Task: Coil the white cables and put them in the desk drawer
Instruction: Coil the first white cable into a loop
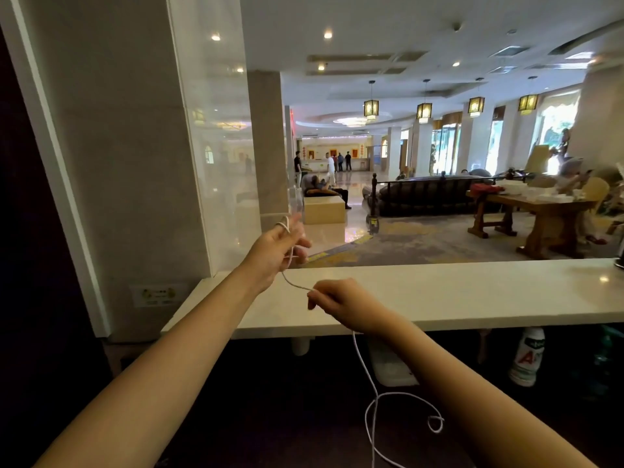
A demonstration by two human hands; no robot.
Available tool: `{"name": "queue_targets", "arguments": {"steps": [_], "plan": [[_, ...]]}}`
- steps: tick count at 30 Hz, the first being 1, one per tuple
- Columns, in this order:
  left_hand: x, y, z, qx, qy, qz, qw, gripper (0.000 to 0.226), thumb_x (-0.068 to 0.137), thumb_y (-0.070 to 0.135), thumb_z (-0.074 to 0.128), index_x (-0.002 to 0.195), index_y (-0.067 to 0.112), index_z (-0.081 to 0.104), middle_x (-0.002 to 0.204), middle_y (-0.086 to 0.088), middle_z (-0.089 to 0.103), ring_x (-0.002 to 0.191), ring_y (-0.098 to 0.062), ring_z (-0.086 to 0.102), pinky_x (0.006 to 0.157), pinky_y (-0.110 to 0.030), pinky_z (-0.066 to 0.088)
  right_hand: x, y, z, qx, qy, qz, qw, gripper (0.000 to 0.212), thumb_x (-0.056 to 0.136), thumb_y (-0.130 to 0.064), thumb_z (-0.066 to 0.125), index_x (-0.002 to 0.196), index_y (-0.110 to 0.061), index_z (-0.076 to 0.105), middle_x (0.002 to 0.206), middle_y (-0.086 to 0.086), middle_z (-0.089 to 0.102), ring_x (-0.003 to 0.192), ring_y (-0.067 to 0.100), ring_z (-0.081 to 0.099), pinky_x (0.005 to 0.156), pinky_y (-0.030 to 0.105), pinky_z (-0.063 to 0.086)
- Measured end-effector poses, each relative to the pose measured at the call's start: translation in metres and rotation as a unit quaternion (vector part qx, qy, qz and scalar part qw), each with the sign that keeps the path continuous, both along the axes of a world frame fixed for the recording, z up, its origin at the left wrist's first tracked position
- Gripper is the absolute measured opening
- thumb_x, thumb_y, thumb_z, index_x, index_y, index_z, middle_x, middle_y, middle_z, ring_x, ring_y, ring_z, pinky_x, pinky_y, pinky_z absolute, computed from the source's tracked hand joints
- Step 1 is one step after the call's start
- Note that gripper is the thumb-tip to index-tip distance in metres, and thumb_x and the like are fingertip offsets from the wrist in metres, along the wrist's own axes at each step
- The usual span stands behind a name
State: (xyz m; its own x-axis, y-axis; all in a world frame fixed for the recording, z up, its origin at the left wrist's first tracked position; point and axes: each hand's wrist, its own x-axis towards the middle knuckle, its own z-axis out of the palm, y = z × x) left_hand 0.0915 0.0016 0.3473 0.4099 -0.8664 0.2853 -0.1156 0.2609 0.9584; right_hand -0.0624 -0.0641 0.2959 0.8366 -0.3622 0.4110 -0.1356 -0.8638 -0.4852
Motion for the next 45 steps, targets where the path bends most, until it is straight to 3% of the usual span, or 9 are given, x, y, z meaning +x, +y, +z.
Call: {"name": "queue_targets", "arguments": {"steps": [3, 7, 13, 16, 29, 32, 37, 42, 45], "plan": [[0.001, 0.004, -0.008, 0.07, -0.088, -0.055, 0.992, 0.039, 0.085, 0.041, 0.056, 0.104, 0.007, 0.062, 0.069, -0.003, 0.063, 0.056, -0.013, 0.062, 0.055, -0.024, 0.054, -0.001, -0.001, 0.048, -0.117, -0.056, 0.001, 0.992, 0.008, 0.088, -0.022, 0.059, 0.086, -0.017, 0.065, 0.066, -0.006, 0.057, 0.058, 0.009, 0.051, 0.056, 0.021, 0.038], [-0.004, 0.01, -0.008, 0.047, 0.093, -0.251, 0.962, 0.038, 0.086, 0.048, 0.046, 0.082, 0.012, 0.057, 0.051, 0.003, 0.046, 0.038, -0.005, 0.035, 0.039, -0.017, 0.027, -0.007, -0.022, 0.09, -0.107, -0.067, -0.044, 0.991, 0.018, 0.083, -0.03, 0.065, 0.087, -0.013, 0.062, 0.066, -0.008, 0.052, 0.058, 0.007, 0.048, 0.06, 0.022, 0.044], [-0.014, 0.021, 0.006, 0.004, 0.221, -0.434, 0.873, 0.037, 0.093, 0.037, 0.037, 0.099, 0.008, 0.059, 0.049, 0.004, 0.034, 0.035, -0.006, 0.021, 0.036, -0.015, 0.017, -0.002, -0.019, 0.07, 0.128, -0.103, 0.069, 0.984, 0.037, 0.096, -0.035, 0.044, 0.101, -0.005, 0.064, 0.054, -0.01, 0.05, 0.046, 0.006, 0.045, 0.047, 0.016, 0.04], [-0.016, 0.024, 0.009, -0.012, 0.228, -0.434, 0.872, 0.036, 0.093, 0.034, 0.036, 0.091, 0.01, 0.062, 0.052, 0.004, 0.026, 0.035, -0.007, 0.02, 0.036, -0.015, 0.017, -0.001, -0.018, 0.06, 0.313, -0.106, 0.159, 0.93, 0.033, 0.095, -0.039, 0.042, 0.093, -0.013, 0.063, 0.049, -0.011, 0.04, 0.041, 0.004, 0.029, 0.038, 0.015, 0.026], [-0.025, 0.025, 0.0, -0.032, 0.303, -0.317, 0.898, 0.025, 0.088, 0.029, 0.044, 0.089, 0.008, 0.056, 0.046, 0.006, 0.036, 0.042, -0.006, 0.014, 0.037, -0.017, 0.02, 0.006, -0.024, 0.035, 0.519, -0.159, 0.151, 0.826, 0.023, 0.095, -0.021, 0.047, 0.082, -0.013, 0.065, 0.06, -0.006, 0.053, 0.038, 0.001, 0.028, 0.034, 0.011, 0.022], [-0.02, 0.023, 0.009, -0.115, 0.334, -0.289, 0.89, 0.03, 0.096, 0.023, 0.034, 0.106, 0.006, 0.057, 0.049, 0.006, 0.037, 0.041, -0.005, 0.021, 0.039, -0.016, 0.025, 0.007, -0.019, 0.012, 0.45, -0.16, 0.089, 0.874, 0.033, 0.099, -0.027, 0.039, 0.081, -0.012, 0.062, 0.063, 0.0, 0.052, 0.041, 0.004, 0.028, 0.038, 0.015, 0.023], [-0.008, 0.015, 0.011, -0.136, 0.194, -0.123, 0.964, 0.027, 0.099, 0.026, 0.033, 0.117, 0.02, 0.053, 0.055, 0.006, 0.042, 0.047, -0.007, 0.04, 0.051, -0.02, 0.036, 0.008, 0.007, 0.001, 0.142, 0.001, -0.019, 0.99, 0.038, 0.099, -0.029, 0.037, 0.08, -0.012, 0.065, 0.055, -0.001, 0.052, 0.048, 0.01, 0.046, 0.054, 0.024, 0.038], [-0.009, 0.011, -0.015, 0.005, -0.142, -0.036, 0.989, 0.034, 0.097, 0.038, 0.034, 0.129, 0.031, 0.046, 0.078, 0.004, 0.053, 0.065, -0.001, 0.052, 0.057, -0.013, 0.047, 0.007, 0.027, 0.057, -0.195, 0.031, -0.018, 0.98, 0.017, 0.089, -0.026, 0.056, 0.088, -0.013, 0.067, 0.079, 0.0, 0.064, 0.068, 0.014, 0.055, 0.058, 0.024, 0.036], [-0.006, 0.016, -0.023, 0.073, -0.085, -0.122, 0.986, 0.047, 0.093, 0.051, 0.032, 0.113, 0.013, 0.052, 0.059, 0.002, 0.042, 0.043, -0.006, 0.035, 0.044, -0.021, 0.029, -0.004, 0.016, 0.096, -0.225, 0.033, -0.023, 0.974, 0.015, 0.084, -0.033, 0.063, 0.089, -0.018, 0.065, 0.069, -0.016, 0.051, 0.062, 0.0, 0.049, 0.059, 0.015, 0.038]]}}
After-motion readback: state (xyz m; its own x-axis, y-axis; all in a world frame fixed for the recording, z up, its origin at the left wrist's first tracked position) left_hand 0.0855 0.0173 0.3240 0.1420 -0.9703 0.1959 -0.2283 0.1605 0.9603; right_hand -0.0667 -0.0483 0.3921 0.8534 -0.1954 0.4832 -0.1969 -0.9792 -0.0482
